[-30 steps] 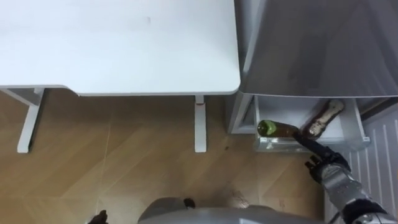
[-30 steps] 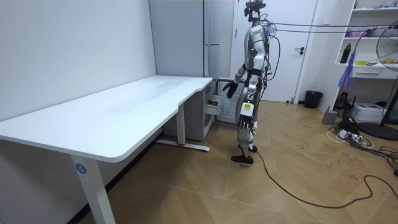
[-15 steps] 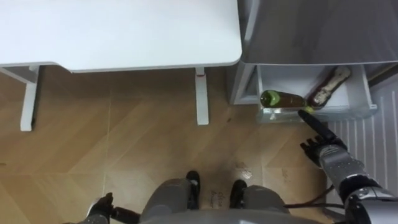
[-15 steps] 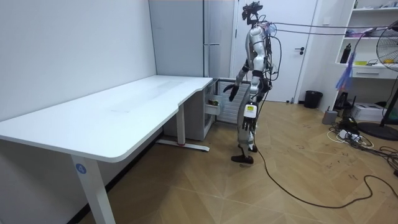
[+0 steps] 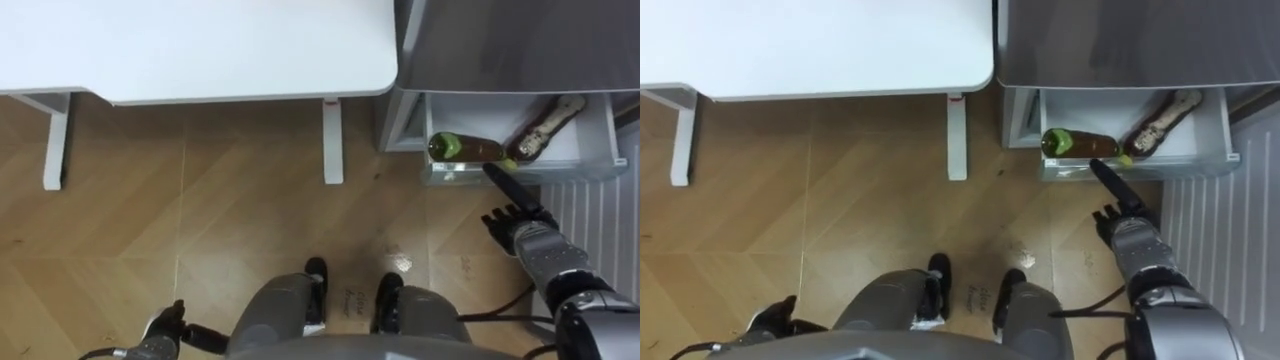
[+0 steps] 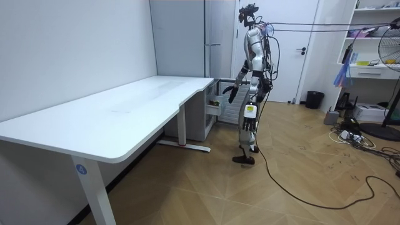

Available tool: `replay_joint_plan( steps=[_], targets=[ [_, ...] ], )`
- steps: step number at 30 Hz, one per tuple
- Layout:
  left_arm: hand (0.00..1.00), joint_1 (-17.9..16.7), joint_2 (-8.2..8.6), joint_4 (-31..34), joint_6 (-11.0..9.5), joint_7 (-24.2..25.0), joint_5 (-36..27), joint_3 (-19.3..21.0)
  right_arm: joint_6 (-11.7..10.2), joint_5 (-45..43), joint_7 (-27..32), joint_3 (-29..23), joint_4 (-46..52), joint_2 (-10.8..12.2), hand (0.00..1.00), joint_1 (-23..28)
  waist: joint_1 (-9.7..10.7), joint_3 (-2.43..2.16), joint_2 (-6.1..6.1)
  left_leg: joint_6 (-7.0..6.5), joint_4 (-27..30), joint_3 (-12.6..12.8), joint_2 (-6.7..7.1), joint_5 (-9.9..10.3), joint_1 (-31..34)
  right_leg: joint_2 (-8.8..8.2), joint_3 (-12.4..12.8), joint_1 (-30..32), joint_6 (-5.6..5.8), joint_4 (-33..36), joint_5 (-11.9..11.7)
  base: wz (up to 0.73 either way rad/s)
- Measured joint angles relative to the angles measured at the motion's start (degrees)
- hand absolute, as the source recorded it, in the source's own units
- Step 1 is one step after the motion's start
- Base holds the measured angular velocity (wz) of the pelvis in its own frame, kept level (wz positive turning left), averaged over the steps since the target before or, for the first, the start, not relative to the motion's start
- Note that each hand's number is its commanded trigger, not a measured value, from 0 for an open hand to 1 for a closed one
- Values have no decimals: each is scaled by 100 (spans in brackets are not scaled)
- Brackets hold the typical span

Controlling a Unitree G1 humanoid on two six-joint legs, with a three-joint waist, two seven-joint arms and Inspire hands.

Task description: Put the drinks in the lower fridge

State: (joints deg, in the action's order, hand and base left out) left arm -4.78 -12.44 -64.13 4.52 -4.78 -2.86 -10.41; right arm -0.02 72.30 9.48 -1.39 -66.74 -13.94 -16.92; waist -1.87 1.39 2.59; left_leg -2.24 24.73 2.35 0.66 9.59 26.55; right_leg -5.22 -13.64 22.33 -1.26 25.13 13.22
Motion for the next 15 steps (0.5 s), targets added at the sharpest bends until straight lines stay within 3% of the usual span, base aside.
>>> replay_joint_plan(
  steps=[6, 15],
  targets=[
    [0, 128, 18, 9, -160, -2, -150, -1, 0, -48, -74, -1, -248, -86, 0, -178, -15, 31, -49, 0, 3, 20, 7, 0, 46, 10, 18, 74, 3, 48, 7, 0],
    [0, 96, -23, -29, -241, 86, -138, 1, -1, -1013, -94, 9, 59, -122, 0, -245, -38, 42, -70, 1, 140, 90, 15, 1, 193, -69, 96, 320, -27, 362, 103, -2]
  ],
)
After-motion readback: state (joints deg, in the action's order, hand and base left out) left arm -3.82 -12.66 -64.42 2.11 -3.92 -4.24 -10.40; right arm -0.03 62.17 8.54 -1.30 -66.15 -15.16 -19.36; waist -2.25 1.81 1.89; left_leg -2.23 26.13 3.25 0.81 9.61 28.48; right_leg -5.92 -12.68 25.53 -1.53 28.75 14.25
